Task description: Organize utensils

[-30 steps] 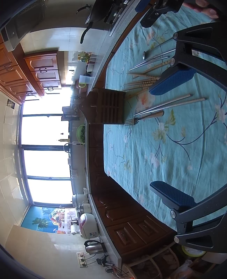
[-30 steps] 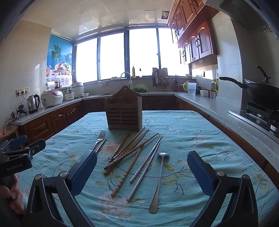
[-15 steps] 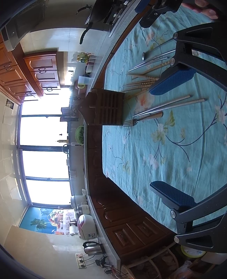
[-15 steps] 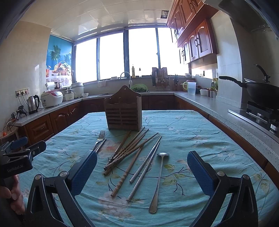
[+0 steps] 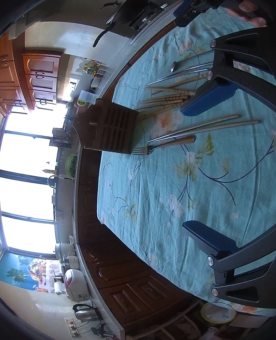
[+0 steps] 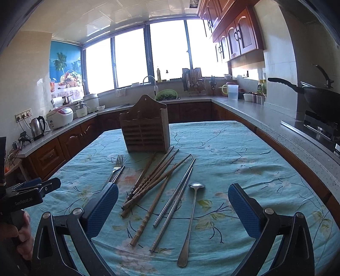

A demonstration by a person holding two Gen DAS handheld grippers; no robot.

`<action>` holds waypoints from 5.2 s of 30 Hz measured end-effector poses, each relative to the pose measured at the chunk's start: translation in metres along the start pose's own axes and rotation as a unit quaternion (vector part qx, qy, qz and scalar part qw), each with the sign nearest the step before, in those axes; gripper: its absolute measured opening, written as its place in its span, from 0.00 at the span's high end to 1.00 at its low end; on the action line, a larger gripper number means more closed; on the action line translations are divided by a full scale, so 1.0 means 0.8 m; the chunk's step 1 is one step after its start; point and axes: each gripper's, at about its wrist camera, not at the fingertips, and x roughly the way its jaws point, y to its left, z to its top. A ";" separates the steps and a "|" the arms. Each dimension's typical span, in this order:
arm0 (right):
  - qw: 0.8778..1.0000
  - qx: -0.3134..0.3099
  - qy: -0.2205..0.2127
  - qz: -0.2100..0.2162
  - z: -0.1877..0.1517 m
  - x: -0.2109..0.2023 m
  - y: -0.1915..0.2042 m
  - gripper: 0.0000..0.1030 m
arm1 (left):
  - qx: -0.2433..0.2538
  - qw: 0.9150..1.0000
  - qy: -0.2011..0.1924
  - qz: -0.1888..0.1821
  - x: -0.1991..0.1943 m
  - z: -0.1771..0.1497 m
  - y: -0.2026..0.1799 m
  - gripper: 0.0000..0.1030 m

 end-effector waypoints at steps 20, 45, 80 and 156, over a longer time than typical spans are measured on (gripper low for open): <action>0.980 0.100 0.144 0.095 0.069 0.162 -0.037 0.48 | 0.025 0.999 0.034 -0.032 0.134 0.128 -0.018 0.27; 0.945 0.171 0.270 0.071 0.066 0.330 -0.076 0.92 | 0.072 0.986 0.127 -0.077 0.335 0.193 -0.018 0.89; 0.985 0.107 0.067 0.117 0.195 0.151 -0.031 0.95 | 0.062 0.991 -0.069 -0.092 0.071 0.192 0.012 1.00; 0.983 0.110 -0.020 0.143 0.249 0.101 -0.047 0.95 | 0.014 0.983 -0.063 -0.171 0.011 0.202 0.002 0.99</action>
